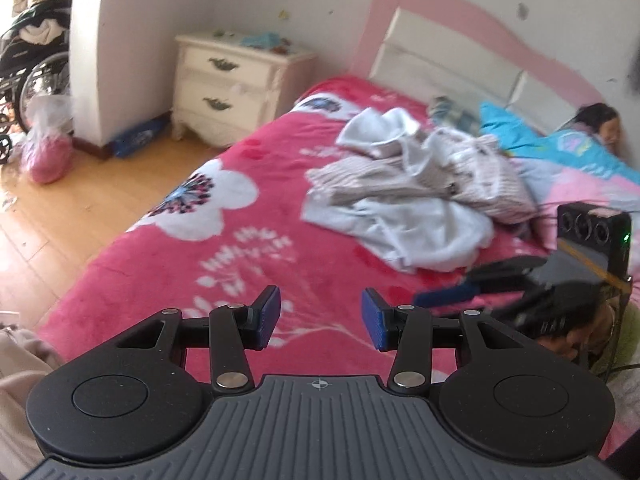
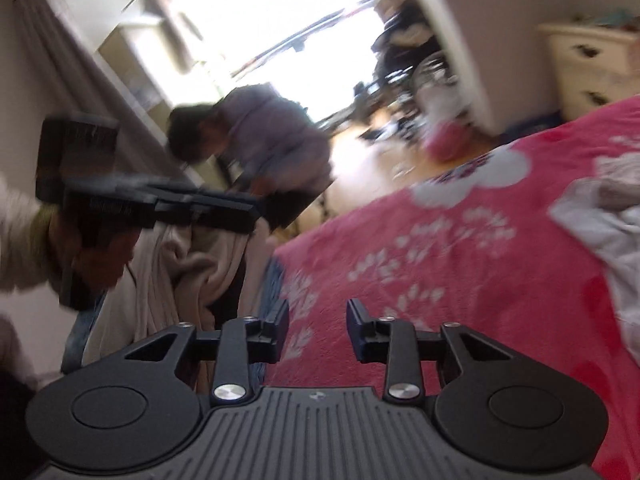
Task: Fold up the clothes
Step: 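Open both grippers and turn toward the stack of folded clothes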
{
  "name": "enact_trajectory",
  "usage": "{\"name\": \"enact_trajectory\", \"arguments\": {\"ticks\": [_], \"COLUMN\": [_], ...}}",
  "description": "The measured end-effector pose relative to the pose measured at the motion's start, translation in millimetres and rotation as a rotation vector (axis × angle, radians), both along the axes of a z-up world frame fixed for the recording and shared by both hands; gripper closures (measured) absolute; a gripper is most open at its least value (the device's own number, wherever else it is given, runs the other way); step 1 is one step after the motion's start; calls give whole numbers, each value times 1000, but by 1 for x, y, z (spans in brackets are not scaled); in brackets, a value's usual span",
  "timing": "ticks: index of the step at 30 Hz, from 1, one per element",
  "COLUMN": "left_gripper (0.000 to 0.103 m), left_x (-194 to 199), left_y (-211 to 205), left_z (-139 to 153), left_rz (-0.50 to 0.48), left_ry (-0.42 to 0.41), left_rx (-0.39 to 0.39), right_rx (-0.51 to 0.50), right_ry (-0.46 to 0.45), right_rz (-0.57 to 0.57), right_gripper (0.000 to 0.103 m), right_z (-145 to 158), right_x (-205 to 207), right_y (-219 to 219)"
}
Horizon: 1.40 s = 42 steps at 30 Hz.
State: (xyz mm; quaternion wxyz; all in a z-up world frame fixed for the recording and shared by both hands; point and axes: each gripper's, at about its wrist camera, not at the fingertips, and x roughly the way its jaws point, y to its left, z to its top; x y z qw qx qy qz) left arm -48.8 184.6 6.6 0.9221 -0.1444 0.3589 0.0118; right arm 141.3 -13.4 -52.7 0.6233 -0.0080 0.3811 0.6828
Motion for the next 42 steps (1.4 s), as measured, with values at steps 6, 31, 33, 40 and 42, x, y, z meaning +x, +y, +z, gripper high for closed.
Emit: {"name": "enact_trajectory", "arguments": {"ticks": [6,31,33,40,42], "left_gripper": [58,58,58,58,56], "left_x": [21,-84,-120,-212,-227], "left_y": [14,-24,-29,-35,-40], "left_z": [0,271,311,386,387], "left_rz": [121,877,972,1195,1182], "left_ry": [173,53,16,266,267], "left_rx": [-18,197,202,175,161], "right_rx": [39,149,154,46,23], "right_ry": [54,-89,-92,-167,-137], "right_rz": [108,-534,-386,142,161], "right_gripper": [73,79,79,78,77], "right_z": [-17,318,371,471,456], "right_x": [18,32,38,-18,-40], "right_y": [16,-251,-216,-106,-96]}}
